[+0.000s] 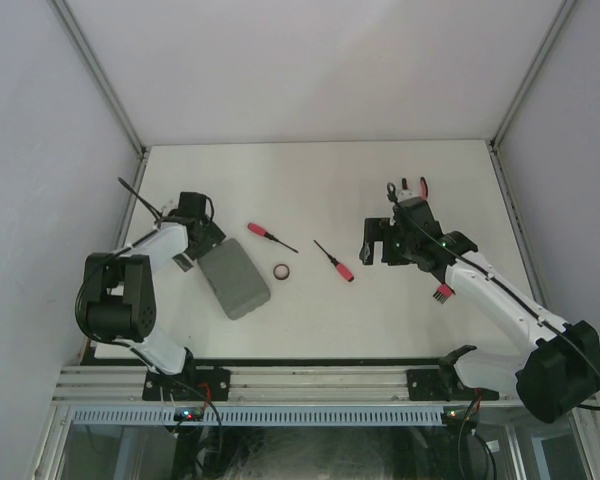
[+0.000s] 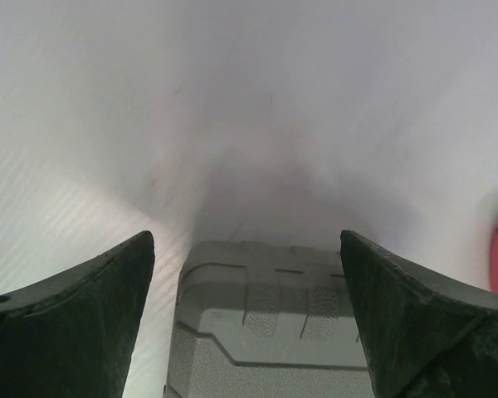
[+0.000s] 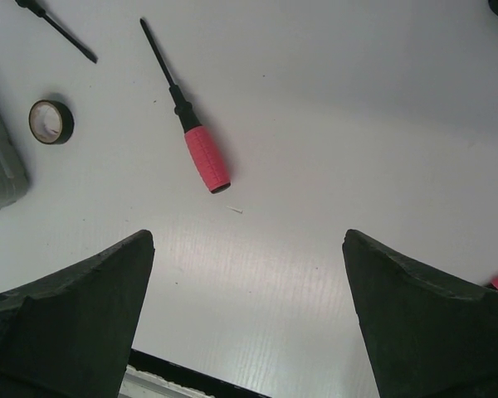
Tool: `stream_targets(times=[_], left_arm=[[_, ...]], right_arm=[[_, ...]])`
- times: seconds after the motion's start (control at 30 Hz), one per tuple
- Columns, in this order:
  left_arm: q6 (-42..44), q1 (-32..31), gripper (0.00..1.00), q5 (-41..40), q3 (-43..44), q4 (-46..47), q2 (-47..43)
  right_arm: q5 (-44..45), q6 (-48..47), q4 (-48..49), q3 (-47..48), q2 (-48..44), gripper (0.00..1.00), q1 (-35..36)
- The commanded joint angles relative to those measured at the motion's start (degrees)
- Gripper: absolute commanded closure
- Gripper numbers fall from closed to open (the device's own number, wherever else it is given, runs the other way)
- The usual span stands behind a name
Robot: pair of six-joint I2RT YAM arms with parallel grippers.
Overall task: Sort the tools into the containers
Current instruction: Move the storage box to the center of the board.
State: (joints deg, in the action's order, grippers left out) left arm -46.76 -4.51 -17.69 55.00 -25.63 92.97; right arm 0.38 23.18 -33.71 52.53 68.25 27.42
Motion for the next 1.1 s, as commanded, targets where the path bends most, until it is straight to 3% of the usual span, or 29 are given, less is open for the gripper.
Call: stream_targets(times=[0.0,0.47,0.87,1.07], left_arm=[[1.8,-2.0,0.04,0.1,-3.5,0.8,-4.5],[-0.6,-9.8,0.04,1.2,-10.6,2.2,-7.7],[-3.7,-18.2,0.04,1.7,-11.8,2.1,-9.6],[-2.7,-19.2,0.03,0.1,-11.3,1.0,-12.6]], right_arm=[[0.6,1.6,1.1,0.2,-1.7,0.05,1.6],[2.3,2.8,0.3,0.2,-1.7,0.05,4.1],[3.1,3.7,0.2,0.1,-1.6,0.06,5.4],[3.3,4.4,0.4,0.1,-1.6,0.06,6.1]])
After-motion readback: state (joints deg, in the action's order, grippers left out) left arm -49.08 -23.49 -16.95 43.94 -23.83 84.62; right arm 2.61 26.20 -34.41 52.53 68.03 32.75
